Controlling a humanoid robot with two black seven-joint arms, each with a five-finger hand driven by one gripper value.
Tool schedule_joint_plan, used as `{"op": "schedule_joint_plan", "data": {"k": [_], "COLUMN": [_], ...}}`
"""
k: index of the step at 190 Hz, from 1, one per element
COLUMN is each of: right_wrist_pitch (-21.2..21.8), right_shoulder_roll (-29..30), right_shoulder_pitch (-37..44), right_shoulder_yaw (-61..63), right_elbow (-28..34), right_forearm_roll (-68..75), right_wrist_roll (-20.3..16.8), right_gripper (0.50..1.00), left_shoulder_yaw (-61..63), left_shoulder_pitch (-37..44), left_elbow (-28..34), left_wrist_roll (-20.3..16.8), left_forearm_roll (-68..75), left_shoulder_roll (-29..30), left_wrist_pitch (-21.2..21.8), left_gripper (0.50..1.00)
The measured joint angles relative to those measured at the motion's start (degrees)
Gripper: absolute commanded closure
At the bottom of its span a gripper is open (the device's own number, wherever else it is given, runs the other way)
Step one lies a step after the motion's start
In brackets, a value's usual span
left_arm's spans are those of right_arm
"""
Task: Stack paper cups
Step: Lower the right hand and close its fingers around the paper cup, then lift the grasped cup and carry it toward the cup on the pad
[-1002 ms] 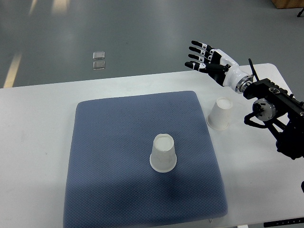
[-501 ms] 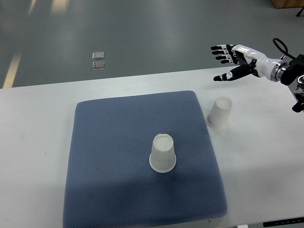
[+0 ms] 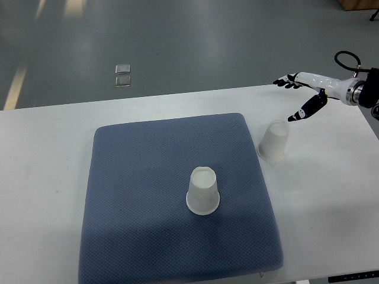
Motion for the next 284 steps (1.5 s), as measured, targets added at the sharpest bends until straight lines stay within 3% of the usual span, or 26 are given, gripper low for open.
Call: {"op": "schedule_joint_plan", "data": {"k": [79, 165, 214, 254, 284], "right_wrist_pitch": [2.91, -1.65, -2.79, -2.81, -2.74], "right_shoulder_roll": [-1.11, 1.38, 1.87, 1.83, 1.65], "right_shoulder_pitch": [0.15, 0.07, -0.09, -0.08, 0.07], "right_shoulder_yaw": [-5.38, -8.34, -9.01, -9.04, -9.04], "right_elbow": [5.22, 2.18, 1.27, 1.19, 1.19], "right_forearm_roll": [-2.25, -6.19, -8.16, -8.20, -8.20], "right_wrist_roll": [0.04, -0.02, -0.03, 0.03, 0.03], "right_gripper": [0.587, 0.599, 0.697, 0.744, 0.863], "left_shoulder_yaw": [0.00, 0.00, 0.02, 0.00, 0.00], "left_shoulder_pitch": [0.00, 0.00, 0.00, 0.00, 0.00], "left_elbow": [0.00, 0.00, 0.00, 0.00, 0.00], "left_wrist_roll": [0.00, 0.04, -0.02, -0.02, 0.03], "left_forearm_roll": [0.00, 0.00, 0.00, 0.00, 0.00], "left_shoulder_roll": [0.00, 0.00, 0.00, 0.00, 0.00], "left_wrist_pitch": [0.00, 0.00, 0.00, 0.00, 0.00], "left_gripper": [0.500, 0.500, 0.500, 0.500, 0.500]}}
